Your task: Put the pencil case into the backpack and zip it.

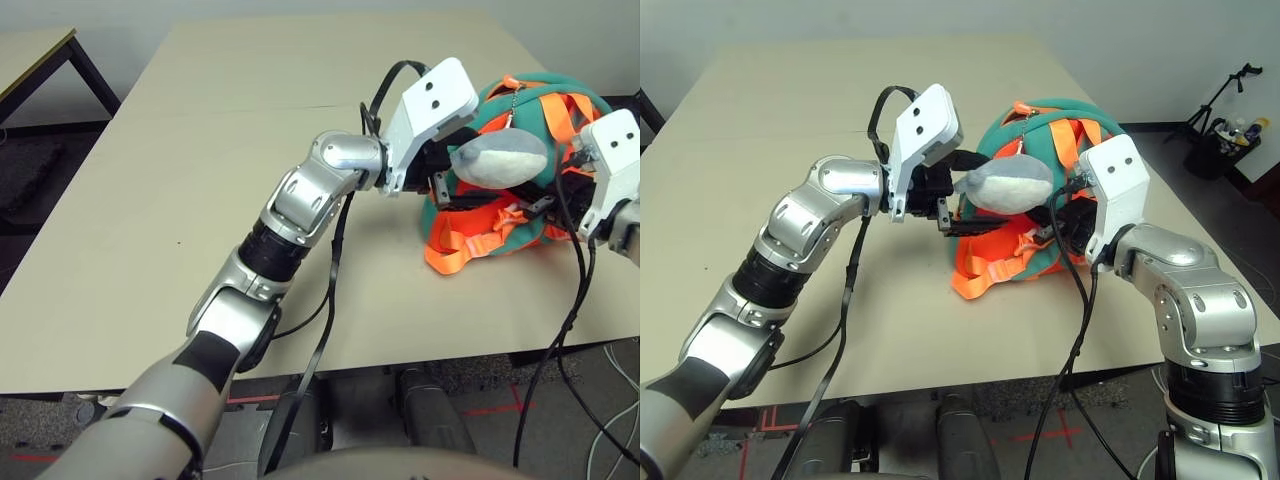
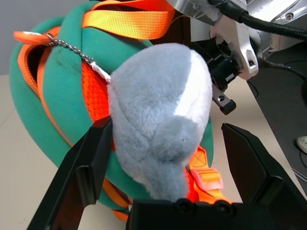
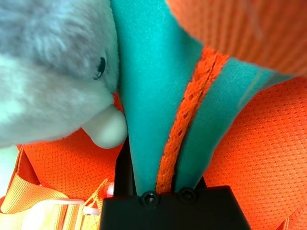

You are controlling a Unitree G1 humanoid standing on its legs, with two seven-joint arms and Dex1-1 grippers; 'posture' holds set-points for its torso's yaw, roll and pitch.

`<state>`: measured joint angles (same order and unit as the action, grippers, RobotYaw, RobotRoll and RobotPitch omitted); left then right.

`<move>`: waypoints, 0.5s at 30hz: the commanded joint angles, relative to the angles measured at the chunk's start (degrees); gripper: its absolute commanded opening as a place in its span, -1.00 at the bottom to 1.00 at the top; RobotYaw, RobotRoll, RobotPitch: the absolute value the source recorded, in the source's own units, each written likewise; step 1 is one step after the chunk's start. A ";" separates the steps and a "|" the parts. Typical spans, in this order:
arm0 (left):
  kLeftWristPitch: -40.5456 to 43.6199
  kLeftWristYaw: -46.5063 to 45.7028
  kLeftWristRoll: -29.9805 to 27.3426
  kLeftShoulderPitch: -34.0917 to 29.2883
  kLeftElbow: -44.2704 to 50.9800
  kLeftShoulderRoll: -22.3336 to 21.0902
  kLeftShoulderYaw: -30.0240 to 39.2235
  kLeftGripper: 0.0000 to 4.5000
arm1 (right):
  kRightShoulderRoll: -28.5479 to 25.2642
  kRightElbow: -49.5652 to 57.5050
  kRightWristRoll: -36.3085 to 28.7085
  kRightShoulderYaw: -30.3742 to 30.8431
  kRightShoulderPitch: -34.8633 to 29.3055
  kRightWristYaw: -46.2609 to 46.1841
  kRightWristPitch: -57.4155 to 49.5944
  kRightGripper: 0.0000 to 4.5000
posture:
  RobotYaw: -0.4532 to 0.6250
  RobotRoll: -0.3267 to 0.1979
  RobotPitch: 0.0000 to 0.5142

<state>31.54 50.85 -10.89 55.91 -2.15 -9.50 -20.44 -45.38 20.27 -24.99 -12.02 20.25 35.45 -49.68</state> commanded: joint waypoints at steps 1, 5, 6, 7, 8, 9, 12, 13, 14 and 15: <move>-0.04 -0.32 0.21 -0.42 0.67 0.40 -0.53 0.84 | 0.45 0.93 -0.63 1.16 0.56 0.09 -0.28 -0.96 | -0.22 0.25 -0.62; -1.29 -1.34 0.54 0.22 -0.54 1.04 0.27 1.00 | 0.54 0.72 -0.55 1.28 0.70 0.14 -0.13 -0.96 | -0.22 0.25 -0.62; -1.35 -1.40 0.57 0.30 -0.67 1.06 0.25 1.00 | 0.55 0.70 -0.54 1.27 0.66 0.16 -0.09 -0.96 | -0.22 0.25 -0.63; -1.35 -1.41 0.54 0.32 -0.75 1.07 0.22 1.00 | 0.57 0.69 -0.54 1.29 0.66 0.17 -0.07 -0.96 | -0.22 0.25 -0.63; -1.42 -1.43 0.51 0.32 -0.81 1.09 0.23 1.00 | 0.62 0.68 -0.53 1.31 0.69 0.15 -0.07 -0.96 | -0.22 0.25 -0.63; -1.48 -1.43 0.54 0.28 -0.82 1.09 0.17 1.00 | 0.63 0.67 -0.53 1.30 0.69 0.17 -0.03 -0.96 | -0.22 0.25 -0.63; -0.84 -1.11 0.32 0.07 -0.59 0.93 -0.01 1.00 | 0.69 0.46 -0.47 1.34 0.84 0.21 0.13 -0.96 | -0.22 0.25 -0.64; -0.70 -0.95 0.29 -0.01 -0.44 0.80 -0.12 1.00 | 0.72 0.38 -0.44 1.37 0.90 0.22 0.19 -0.96 | -0.22 0.25 -0.64; -0.69 -0.96 0.27 -0.10 -0.34 0.79 -0.12 1.00 | 0.77 0.32 -0.41 1.40 0.95 0.21 0.25 -0.96 | -0.22 0.25 -0.65; -0.69 -0.95 0.27 -0.15 -0.27 0.76 -0.12 1.00 | 0.80 0.28 -0.38 1.43 0.99 0.21 0.28 -0.96 | -0.22 0.25 -0.65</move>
<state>30.72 49.61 -10.72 55.93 -2.53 -8.59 -20.33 -44.98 20.24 -24.95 -11.94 20.58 35.39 -49.67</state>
